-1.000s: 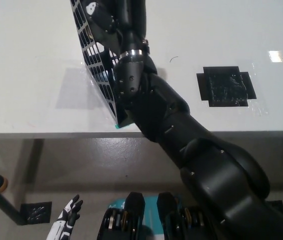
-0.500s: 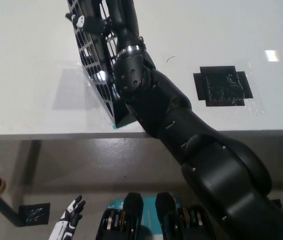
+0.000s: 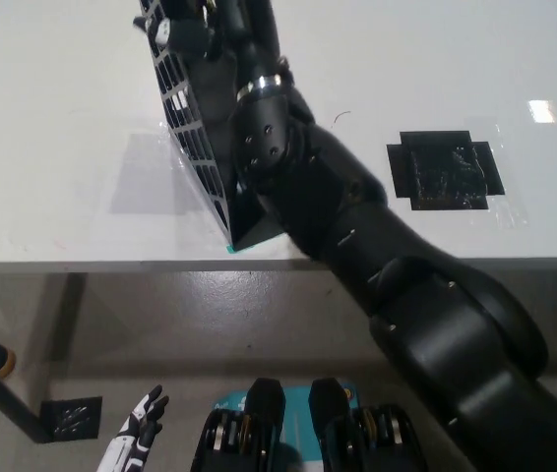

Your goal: A notebook is kept standing on the table on the right hand side and a black shelf is kept on the left hand side and the robot uses its right hand to grab the notebook and places it in the shelf

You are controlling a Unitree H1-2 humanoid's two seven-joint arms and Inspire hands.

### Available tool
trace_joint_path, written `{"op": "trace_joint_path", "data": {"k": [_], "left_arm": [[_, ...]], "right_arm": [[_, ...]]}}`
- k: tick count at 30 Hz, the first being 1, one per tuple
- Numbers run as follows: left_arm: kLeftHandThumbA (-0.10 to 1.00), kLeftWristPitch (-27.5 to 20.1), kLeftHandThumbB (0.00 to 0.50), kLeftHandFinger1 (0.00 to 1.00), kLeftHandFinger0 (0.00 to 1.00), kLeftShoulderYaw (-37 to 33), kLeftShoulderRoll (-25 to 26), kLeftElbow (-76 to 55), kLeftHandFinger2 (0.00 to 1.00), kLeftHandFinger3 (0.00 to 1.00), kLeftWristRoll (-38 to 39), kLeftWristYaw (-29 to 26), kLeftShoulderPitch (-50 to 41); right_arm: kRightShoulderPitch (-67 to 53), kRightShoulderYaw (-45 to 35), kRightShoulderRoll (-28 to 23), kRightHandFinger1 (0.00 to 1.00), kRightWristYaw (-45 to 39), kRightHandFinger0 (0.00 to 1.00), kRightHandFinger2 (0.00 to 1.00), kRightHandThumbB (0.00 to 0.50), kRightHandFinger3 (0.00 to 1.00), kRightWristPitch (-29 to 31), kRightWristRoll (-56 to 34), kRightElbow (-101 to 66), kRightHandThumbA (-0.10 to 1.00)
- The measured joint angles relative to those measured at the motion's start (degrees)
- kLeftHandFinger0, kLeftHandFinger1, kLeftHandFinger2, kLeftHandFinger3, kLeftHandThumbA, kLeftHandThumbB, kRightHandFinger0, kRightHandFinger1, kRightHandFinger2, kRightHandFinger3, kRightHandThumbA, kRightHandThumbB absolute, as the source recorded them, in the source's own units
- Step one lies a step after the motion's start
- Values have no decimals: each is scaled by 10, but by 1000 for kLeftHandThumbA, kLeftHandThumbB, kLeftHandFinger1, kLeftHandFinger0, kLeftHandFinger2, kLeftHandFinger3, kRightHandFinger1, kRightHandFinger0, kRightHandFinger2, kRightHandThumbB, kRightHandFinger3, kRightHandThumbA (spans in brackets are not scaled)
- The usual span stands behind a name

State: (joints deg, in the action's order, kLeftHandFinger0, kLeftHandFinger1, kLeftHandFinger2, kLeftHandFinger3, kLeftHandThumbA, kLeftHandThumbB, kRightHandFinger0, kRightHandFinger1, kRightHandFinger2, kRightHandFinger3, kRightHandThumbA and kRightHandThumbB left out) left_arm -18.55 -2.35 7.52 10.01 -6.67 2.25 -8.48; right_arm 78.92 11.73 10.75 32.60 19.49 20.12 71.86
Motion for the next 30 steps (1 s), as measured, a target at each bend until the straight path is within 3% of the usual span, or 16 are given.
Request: {"op": "trace_joint_path", "data": {"k": [8,11,15,17,20,21,22,24,27,28,29,30], "left_arm": [[1000,2,181,1000,1000,0,0,1,1000,1000,0,0,0],[1000,3,193,1000,1000,0,0,2,1000,1000,0,0,1],[1000,4,214,1000,1000,0,0,3,1000,1000,0,0,2],[1000,4,237,1000,1000,0,0,3,1000,1000,0,0,2],[1000,5,186,1000,1000,0,0,4,1000,1000,0,0,3],[1000,5,159,1000,1000,0,0,4,1000,1000,0,0,3],[1000,5,169,1000,1000,0,0,4,1000,1000,0,0,3],[1000,5,201,1000,1000,0,0,5,1000,1000,0,0,3],[1000,5,227,1000,1000,0,0,5,1000,1000,0,0,6],[1000,5,221,1000,1000,0,0,5,1000,1000,0,0,6],[1000,5,218,1000,1000,0,0,5,1000,1000,0,0,7],[1000,5,220,1000,1000,0,0,6,1000,1000,0,0,8]], "right_arm": [[-51,-2,-43,1000,-21,1000,1000,359,1000,-13,-1,-180,1000],[-89,-3,-58,1000,-32,1000,1000,422,1000,-23,-2,-247,1000],[-147,-5,-77,1000,-44,1000,1000,446,1000,-32,-2,-317,1000],[-185,-6,-89,1000,-50,1000,1000,480,1000,-39,-3,-361,1000],[-239,-6,-105,1000,-57,1000,1000,498,1000,-49,-3,-416,1000],[-259,-6,-110,1000,-60,1000,1000,476,1000,-51,-4,-431,1000],[-284,-7,-118,1000,-63,1000,1000,477,1000,-54,-4,-455,1000],[-323,-7,-127,1000,-67,1000,1000,412,1000,-58,-4,-488,1000],[-395,-6,-142,1000,-74,1000,1000,355,1000,-64,-4,-546,1000],[-418,-6,-146,1000,-76,1000,1000,361,1000,-65,-4,-561,1000],[-445,-6,-152,1000,-78,1000,1000,337,1000,-66,-4,-584,1000],[-471,-6,-156,1000,-80,1000,1000,356,1000,-67,-4,-602,1000]]}}
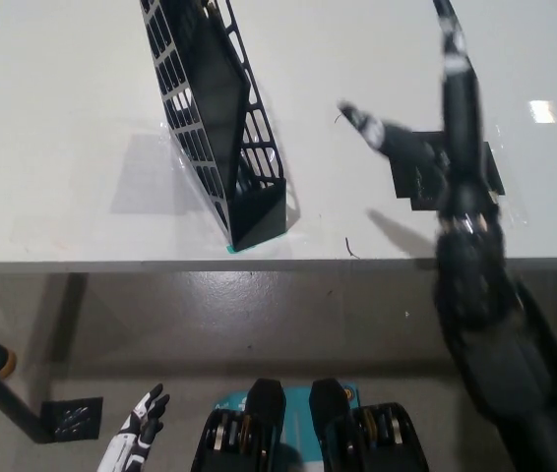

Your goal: A notebook is kept standing on the table on the right hand side and a black shelf is kept on the left hand side and the robot uses its right hand to grab the notebook and places it in the shelf

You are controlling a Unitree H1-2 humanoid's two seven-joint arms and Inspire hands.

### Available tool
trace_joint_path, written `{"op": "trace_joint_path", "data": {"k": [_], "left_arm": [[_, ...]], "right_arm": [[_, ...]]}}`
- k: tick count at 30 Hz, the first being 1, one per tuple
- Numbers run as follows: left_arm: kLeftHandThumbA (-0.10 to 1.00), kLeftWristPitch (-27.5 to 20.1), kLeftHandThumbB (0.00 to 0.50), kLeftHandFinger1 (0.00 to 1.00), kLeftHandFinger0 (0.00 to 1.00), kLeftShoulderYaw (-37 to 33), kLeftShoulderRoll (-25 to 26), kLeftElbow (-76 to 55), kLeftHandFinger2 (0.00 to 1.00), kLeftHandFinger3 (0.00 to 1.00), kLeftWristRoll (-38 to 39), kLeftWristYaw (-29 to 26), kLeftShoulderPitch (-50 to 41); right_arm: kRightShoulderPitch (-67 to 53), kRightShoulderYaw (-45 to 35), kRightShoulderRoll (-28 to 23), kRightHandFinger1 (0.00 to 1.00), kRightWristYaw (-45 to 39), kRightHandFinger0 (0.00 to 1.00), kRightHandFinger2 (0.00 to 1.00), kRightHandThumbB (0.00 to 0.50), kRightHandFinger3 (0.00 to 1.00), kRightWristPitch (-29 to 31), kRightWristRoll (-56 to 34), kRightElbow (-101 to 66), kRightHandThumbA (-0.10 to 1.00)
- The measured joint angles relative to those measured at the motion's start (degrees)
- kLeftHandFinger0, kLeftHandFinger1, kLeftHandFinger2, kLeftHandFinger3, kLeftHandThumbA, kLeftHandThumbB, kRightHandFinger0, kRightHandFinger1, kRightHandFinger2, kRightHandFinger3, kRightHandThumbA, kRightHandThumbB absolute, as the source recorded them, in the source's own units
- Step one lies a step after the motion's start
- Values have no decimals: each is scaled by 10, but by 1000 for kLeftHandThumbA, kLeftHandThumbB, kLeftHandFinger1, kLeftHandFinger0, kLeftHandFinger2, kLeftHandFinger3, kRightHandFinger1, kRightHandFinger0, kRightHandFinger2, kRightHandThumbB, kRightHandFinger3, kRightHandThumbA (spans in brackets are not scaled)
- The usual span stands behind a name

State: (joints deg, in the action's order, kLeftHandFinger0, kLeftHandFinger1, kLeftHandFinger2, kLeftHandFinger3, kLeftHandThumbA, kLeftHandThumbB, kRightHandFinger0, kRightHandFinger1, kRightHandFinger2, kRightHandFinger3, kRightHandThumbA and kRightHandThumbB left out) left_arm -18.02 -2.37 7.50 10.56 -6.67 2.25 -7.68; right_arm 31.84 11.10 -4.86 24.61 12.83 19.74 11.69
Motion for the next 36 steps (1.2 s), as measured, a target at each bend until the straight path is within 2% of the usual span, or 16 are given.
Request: {"op": "trace_joint_path", "data": {"k": [3,4,5,7,8,10,11,12,14,16,19,23,25,26,28,36], "left_arm": [[1000,0,232,1000,1000,0,0,0,1000,1000,0,0,3],[1000,0,236,1000,1000,0,0,0,1000,1000,1,0,5],[1000,0,265,1000,1000,0,0,0,1000,1000,2,1,6],[1000,0,286,1000,1000,0,0,0,1000,1000,4,2,10],[1000,0,271,1000,1000,1,1,0,1000,1000,5,4,13],[1000,0,242,1000,1000,1,2,-1,1000,1000,9,6,18],[1000,-1,225,1000,1000,2,4,-2,1000,1000,11,6,20],[1000,-1,227,1000,1000,4,7,-3,1000,1000,15,7,23],[1000,-1,248,1000,1000,7,11,-4,1000,1000,20,10,29],[1000,-1,248,1000,1000,10,14,-6,1000,1000,26,12,35],[1000,-1,239,1000,1000,16,16,-6,1000,1000,32,14,43],[1000,-1,252,1000,1000,18,16,-7,1000,1000,37,18,43],[1000,-1,242,1000,1000,19,16,-7,1000,1000,39,19,43],[1000,-1,253,1000,1000,20,16,-7,1000,1000,40,19,44],[1000,-1,257,1000,1000,22,16,-7,1000,1000,42,20,44],[1000,-1,235,1000,1000,26,16,-6,1000,1000,49,22,43]], "right_arm": [[-67,0,-12,1000,-5,1000,1000,404,1000,0,0,-54,1000],[-102,0,-17,1000,-7,1000,1000,403,1000,0,0,-82,1000],[-128,1,-22,1000,-8,1000,1000,379,1000,0,0,-99,1000],[-182,2,-31,1000,-12,1000,1000,344,1000,2,-1,-142,1000],[-208,4,-35,1000,-14,1000,1000,372,1000,5,-2,-165,1000],[-267,9,-45,1000,-17,1000,1000,391,1000,21,-5,-204,1000],[-296,13,-49,1000,-19,1000,1000,312,1000,31,-9,-216,1000],[-322,18,-52,1000,-21,1000,1000,387,1000,43,-16,-219,1000],[-356,23,-52,1000,-25,1000,1000,410,1000,60,-31,-206,1000],[-371,24,-50,1000,-31,1000,1000,428,1000,75,-51,-170,1000],[-379,24,-42,1000,-43,1000,1000,389,1000,89,-79,-111,1000],[-371,23,-36,1000,-64,1000,1000,395,1000,95,-113,-48,1000],[-364,21,-31,1000,-78,1000,1000,415,1000,96,-130,-22,1000],[-361,19,-29,1000,-86,1000,1000,432,1000,96,-138,-13,1000],[-356,16,-28,1000,-99,1000,1000,390,1000,98,-150,-4,1000],[-345,0,-24,1000,-132,1000,1000,398,1000,107,-173,17,1000]]}}
